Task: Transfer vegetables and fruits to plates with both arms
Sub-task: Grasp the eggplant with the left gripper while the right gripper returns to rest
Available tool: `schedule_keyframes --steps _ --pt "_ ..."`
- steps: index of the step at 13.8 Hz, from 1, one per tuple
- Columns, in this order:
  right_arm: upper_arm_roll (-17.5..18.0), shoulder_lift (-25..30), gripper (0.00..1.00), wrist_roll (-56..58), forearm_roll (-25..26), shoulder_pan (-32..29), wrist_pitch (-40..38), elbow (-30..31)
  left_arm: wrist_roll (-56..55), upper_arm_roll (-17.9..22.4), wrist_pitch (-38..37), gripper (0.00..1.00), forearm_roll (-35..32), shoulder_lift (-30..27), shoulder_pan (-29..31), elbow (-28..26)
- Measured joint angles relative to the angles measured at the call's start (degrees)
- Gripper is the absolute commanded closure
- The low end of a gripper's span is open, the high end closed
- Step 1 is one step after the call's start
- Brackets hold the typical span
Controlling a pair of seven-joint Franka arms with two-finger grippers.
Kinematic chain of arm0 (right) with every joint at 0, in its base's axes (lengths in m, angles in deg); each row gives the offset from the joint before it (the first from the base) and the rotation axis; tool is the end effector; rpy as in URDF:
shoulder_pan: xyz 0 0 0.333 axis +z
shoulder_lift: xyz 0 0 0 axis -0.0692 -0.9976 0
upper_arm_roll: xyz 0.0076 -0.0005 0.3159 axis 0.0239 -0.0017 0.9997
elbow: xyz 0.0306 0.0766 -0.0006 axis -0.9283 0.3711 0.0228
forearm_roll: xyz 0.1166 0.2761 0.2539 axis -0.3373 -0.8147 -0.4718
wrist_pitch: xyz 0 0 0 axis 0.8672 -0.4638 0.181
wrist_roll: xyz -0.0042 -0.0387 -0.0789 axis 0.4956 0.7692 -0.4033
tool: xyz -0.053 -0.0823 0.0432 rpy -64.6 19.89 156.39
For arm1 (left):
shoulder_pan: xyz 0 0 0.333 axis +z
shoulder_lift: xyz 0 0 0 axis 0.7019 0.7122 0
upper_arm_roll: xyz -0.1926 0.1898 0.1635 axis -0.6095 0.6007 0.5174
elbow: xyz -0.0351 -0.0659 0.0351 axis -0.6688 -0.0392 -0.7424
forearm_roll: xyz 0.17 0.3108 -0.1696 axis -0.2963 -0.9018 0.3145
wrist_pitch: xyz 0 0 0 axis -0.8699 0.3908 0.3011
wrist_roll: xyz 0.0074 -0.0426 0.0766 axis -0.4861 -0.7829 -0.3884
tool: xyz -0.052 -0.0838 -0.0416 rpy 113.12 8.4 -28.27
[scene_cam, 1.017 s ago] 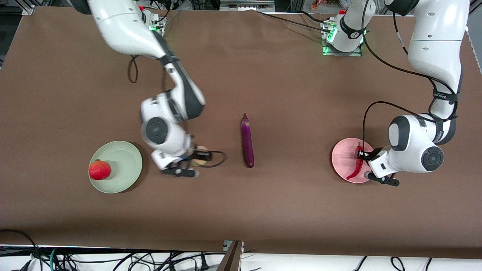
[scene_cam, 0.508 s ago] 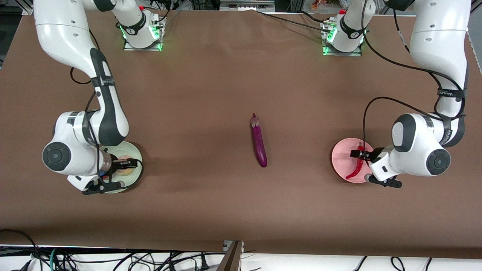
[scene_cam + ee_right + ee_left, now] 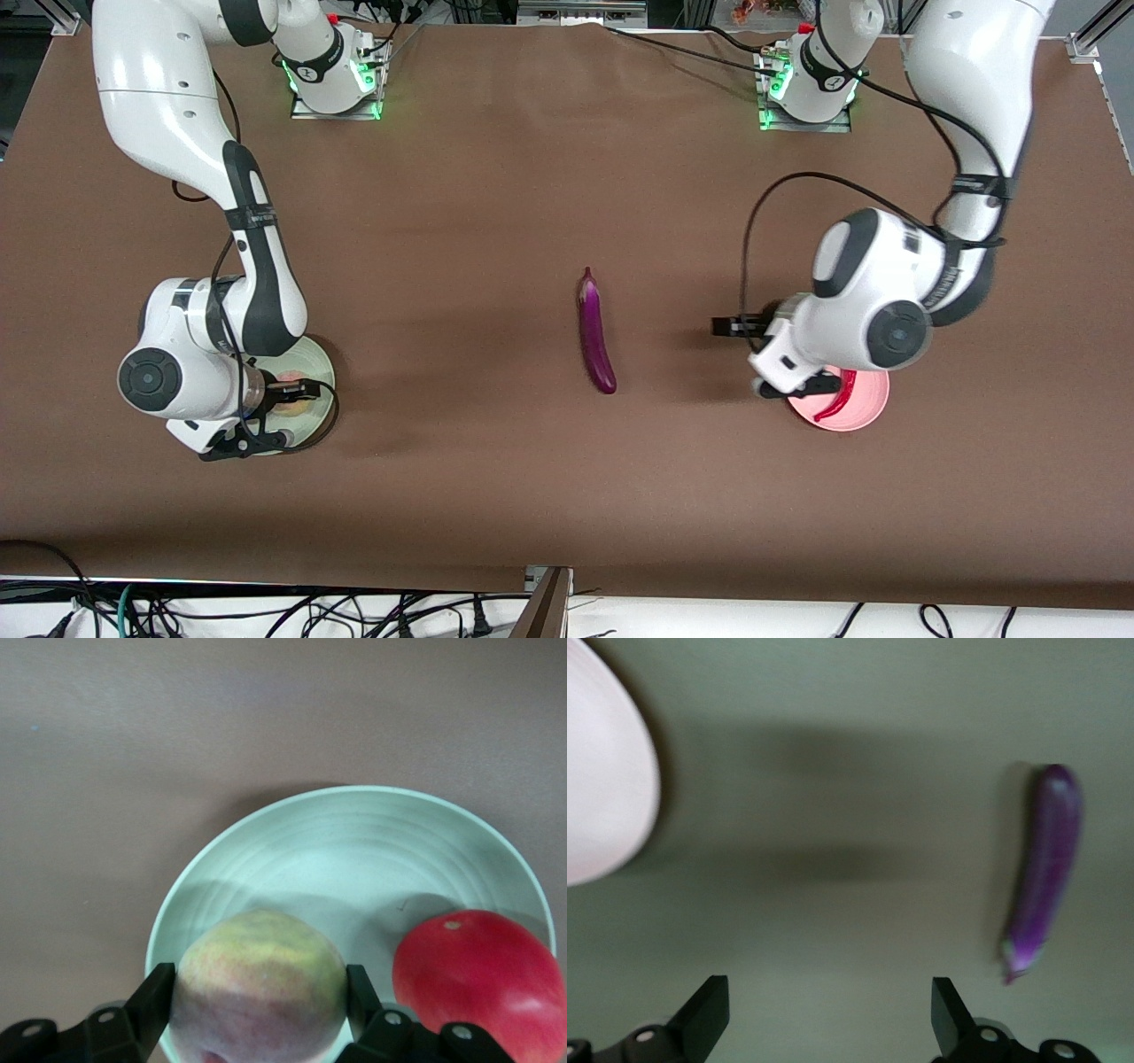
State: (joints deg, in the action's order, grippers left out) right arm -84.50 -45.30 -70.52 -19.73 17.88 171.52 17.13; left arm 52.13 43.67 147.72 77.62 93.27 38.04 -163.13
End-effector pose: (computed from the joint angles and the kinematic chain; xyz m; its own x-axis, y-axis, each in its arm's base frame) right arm 0.7221 0.0576 0.2283 0.9778 0.1812 -0.1049 0.1869 -0.9812 0.0475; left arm 0.6349 -0.2480 0.3230 0.9320 0.1300 -0.3385 0.1840 -0.9740 0.1325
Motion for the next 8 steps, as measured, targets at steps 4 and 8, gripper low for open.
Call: schedule_keyframes --steps 4,8 --pt "-0.05 -0.68 0.00 -0.03 0.01 -0.13 2.01 0.95 -13.95 -0.31 15.45 0.00 1.17 5.89 -9.49 -1.19" --pt "-0.35 1.77 0.00 -0.02 0.01 -0.25 -0.62 -0.51 -19.02 0.01 22.83 0.00 1.17 11.16 -12.63 -1.16"
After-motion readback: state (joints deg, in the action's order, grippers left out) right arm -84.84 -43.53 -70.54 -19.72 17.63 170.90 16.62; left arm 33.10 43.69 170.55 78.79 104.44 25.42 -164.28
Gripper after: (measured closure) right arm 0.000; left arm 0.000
